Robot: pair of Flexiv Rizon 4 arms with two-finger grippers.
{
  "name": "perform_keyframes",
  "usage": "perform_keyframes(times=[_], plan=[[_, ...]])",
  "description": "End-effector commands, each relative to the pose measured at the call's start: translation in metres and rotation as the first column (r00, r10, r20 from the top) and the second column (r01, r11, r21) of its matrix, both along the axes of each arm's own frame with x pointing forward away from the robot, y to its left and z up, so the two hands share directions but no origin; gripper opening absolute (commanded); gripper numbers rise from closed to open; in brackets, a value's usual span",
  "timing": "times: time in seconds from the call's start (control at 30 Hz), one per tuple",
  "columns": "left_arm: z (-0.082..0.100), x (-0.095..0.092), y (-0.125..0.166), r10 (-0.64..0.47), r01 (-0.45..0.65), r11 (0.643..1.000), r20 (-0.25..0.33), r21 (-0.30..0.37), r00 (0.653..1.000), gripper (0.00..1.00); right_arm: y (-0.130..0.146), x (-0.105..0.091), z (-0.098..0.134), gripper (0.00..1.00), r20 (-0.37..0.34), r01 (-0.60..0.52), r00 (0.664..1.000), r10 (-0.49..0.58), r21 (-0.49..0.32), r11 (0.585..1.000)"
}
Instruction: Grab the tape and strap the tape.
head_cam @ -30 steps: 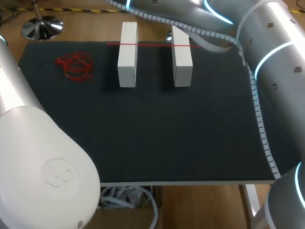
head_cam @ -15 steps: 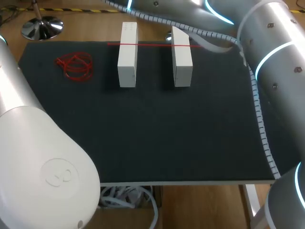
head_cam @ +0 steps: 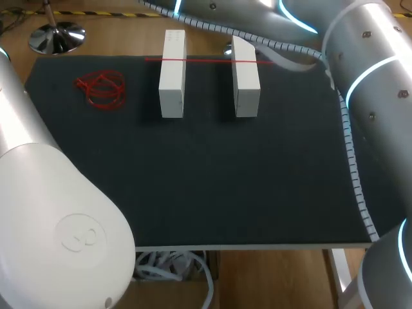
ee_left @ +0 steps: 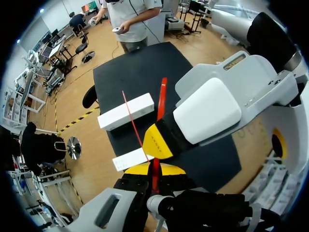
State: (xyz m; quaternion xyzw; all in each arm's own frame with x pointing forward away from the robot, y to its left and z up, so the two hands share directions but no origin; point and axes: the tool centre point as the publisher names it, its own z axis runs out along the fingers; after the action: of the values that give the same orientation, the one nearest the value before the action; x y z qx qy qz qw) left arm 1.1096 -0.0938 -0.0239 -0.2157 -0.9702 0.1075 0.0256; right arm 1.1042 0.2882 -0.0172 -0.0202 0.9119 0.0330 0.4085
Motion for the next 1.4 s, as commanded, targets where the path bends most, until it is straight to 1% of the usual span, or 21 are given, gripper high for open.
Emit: perform_keyframes(times=[0.03,0.07,0.17,0.3,0.47,0.63,0.77,0.8,0.83,0.93,1.0,1.2,1.27,1.4], plan=[[0.001,0.001,0.0,-0.001,0.001,1.0,-0.002,0.002,1.0,0.0,-0.001,0.0,0.0,0.11,-0.006,-0.004,1.0,0.004,-0.001,1.0],[0.001,0.001,0.0,-0.001,0.001,1.0,-0.002,0.002,1.0,0.0,-0.001,0.0,0.0,0.16,-0.007,-0.004,1.0,0.004,-0.001,1.0],[0.001,0.001,0.0,-0.001,0.001,1.0,-0.002,0.002,1.0,0.0,-0.001,0.0,0.0,0.15,-0.008,-0.004,1.0,0.004,-0.001,1.0],[0.001,0.001,0.0,-0.001,0.001,1.0,-0.002,0.002,1.0,0.0,-0.001,-0.001,0.001,0.19,-0.004,-0.006,1.0,0.006,0.003,1.0],[0.001,0.001,0.0,-0.001,0.001,1.0,-0.002,0.002,1.0,0.0,0.001,-0.006,0.004,0.19,-0.002,-0.013,1.0,0.013,0.009,1.0],[0.001,0.001,0.0,-0.001,0.001,1.0,-0.002,0.002,1.0,0.0,0.005,-0.012,0.012,0.22,0.011,-0.026,1.0,0.026,0.025,0.999],[0.001,0.001,0.0,-0.001,0.001,1.0,-0.002,0.002,1.0,0.0,0.008,-0.018,0.016,0.2,0.014,-0.038,0.999,0.037,0.036,0.999],[0.001,0.001,0.0,-0.001,0.001,1.0,-0.002,0.002,1.0,0.0,0.009,-0.02,0.017,0.15,0.014,-0.041,0.999,0.041,0.039,0.998],[0.001,0.001,0.0,-0.001,0.001,1.0,-0.002,0.002,1.0,0.0,0.009,-0.022,0.017,0.13,0.012,-0.045,0.999,0.045,0.043,0.998],[0.001,0.001,0.0,-0.001,0.001,1.0,-0.002,0.002,1.0,0.0,0.011,-0.031,0.019,0.15,0.01,-0.059,0.998,0.058,0.051,0.997],[0.001,0.001,0.0,-0.001,0.001,1.0,-0.002,0.002,1.0,0.0,0.011,-0.036,0.019,0.19,0.005,-0.061,0.998,0.061,0.059,0.996],[0.001,0.001,0.0,-0.001,0.001,1.0,-0.002,0.002,1.0,0.0,0.005,-0.054,0.018,0.2,-0.006,-0.069,0.998,0.069,0.082,0.994],[0.001,0.001,0.0,-0.001,0.001,1.0,-0.002,0.002,1.0,0.0,0.001,-0.059,0.017,0.18,-0.01,-0.066,0.998,0.068,0.09,0.994],[0.001,0.001,0.0,-0.001,0.001,1.0,-0.002,0.002,1.0,0.0,-0.008,-0.07,0.013,0.18,-0.023,-0.056,0.998,0.058,0.1,0.993]])
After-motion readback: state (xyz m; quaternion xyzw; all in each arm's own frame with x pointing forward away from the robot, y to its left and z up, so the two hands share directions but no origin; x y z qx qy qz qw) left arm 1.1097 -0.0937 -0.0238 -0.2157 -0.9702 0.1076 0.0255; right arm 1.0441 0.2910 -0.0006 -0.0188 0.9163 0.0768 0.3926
